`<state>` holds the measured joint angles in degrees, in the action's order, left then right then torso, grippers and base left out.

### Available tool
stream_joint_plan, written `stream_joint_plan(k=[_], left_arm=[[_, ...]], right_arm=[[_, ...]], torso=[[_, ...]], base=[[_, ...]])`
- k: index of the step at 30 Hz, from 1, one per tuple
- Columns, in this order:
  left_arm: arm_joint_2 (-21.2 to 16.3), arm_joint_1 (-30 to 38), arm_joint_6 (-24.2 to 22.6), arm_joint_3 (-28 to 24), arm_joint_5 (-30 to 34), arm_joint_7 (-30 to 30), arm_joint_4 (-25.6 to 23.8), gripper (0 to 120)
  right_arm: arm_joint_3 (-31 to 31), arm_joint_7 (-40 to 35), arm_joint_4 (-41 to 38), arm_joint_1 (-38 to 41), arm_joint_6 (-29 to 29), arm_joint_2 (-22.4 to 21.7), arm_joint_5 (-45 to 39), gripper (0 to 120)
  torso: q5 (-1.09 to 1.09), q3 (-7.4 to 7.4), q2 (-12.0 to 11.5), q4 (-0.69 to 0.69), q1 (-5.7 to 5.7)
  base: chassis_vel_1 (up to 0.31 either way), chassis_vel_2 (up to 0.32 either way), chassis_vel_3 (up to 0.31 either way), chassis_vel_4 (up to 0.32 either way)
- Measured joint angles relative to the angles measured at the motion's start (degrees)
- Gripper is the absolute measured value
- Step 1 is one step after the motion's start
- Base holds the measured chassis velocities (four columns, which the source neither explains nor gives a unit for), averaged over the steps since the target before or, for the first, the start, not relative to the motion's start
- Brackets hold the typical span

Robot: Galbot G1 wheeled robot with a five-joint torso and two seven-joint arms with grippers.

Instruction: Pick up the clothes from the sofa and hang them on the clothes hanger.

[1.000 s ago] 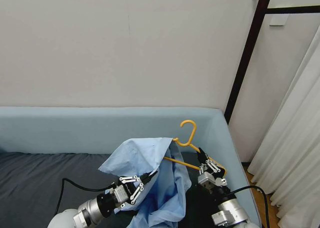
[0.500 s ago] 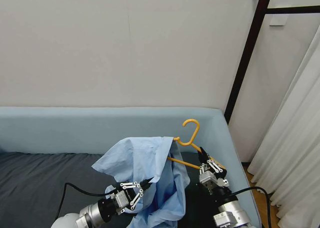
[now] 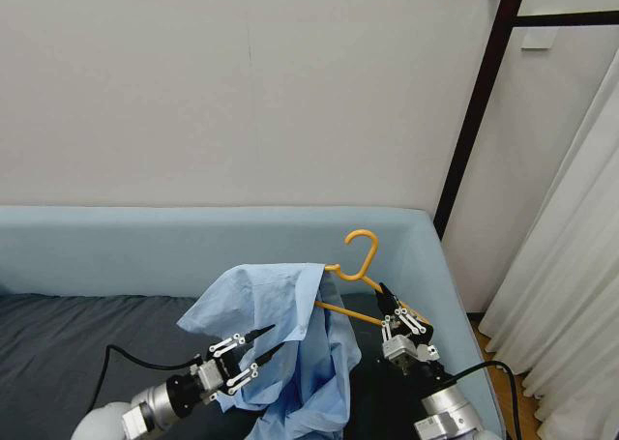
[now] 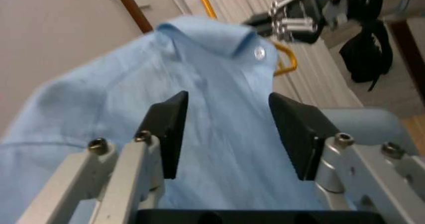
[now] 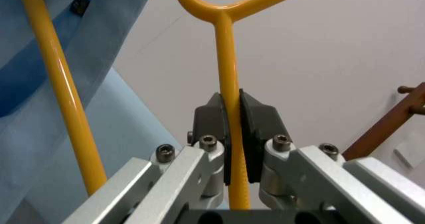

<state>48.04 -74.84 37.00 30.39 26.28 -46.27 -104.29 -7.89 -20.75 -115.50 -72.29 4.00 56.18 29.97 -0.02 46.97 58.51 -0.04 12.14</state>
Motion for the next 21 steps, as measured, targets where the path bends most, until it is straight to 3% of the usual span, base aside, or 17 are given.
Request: stream_joint_plan(k=[1, 6, 7, 9, 11, 16, 19, 21], left_arm=[[0.0, 0.0, 0.0, 0.0, 0.0, 0.0, 0.0, 56], [-9.5, 5.0, -6.2, -0.9, 11.8, -3.0, -2.2, 80], [-9.5, 5.0, -6.2, -0.9, 11.8, -3.0, -2.2, 80], [-13.0, 7.9, -9.7, -2.1, 15.5, -4.8, -1.1, 88], [-15.6, 10.6, -12.0, -3.2, 17.9, -6.7, 0.6, 96], [-19.9, 16.5, -16.5, -4.7, 20.3, -10.9, 4.5, 100], [-21.6, 18.0, -19.4, -4.9, 21.9, -12.7, 5.8, 100], [-22.3, 21.2, -22.8, -7.6, 22.6, -15.9, 7.8, 100]], right_arm=[[0.0, 0.0, 0.0, 0.0, 0.0, 0.0, 0.0, 4], [0.4, -0.4, 2.1, 0.8, 2.3, 0.9, 4.3, 4], [0.4, -0.4, 2.1, 0.8, 2.3, 0.9, 4.3, 4], [1.3, -0.4, 2.5, 1.2, 2.5, 1.2, 4.9, 4], [2.1, -0.3, 2.9, 2.0, 2.8, 1.6, 5.6, 4], [3.7, -0.1, 4.2, 4.7, 4.0, 2.1, 7.1, 4], [5.2, 0.0, 5.4, 7.1, 5.0, 2.3, 8.1, 4], [5.6, 0.1, 6.1, 8.2, 5.6, 2.8, 9.8, 4]], torso=[[0.0, 0.0, 0.0, 0.0, 0.0], [0.02, 0.0, 0.0, -0.05, 0.0], [0.02, 0.0, 0.0, -0.05, 0.0], [0.02, 0.0, 0.0, -0.07, 0.0], [-0.02, 0.0, 0.0, 0.0, 0.0], [0.0, 0.0, 0.0, -0.05, 0.0], [0.0, 0.0, 0.0, -0.01, 0.0], [0.01, 0.0, 0.0, 0.04, 0.0]], base=[[0.0, 0.0, 0.0, 0.0], [0.0, 0.0, 0.0, 0.0], [0.0, 0.0, 0.0, 0.0], [0.0, 0.0, 0.0, 0.0], [0.0, 0.0, 0.0, 0.0], [0.0, 0.0, 0.0, 0.0], [0.0, 0.0, 0.0, 0.0], [0.0, 0.0, 0.0, 0.0]])
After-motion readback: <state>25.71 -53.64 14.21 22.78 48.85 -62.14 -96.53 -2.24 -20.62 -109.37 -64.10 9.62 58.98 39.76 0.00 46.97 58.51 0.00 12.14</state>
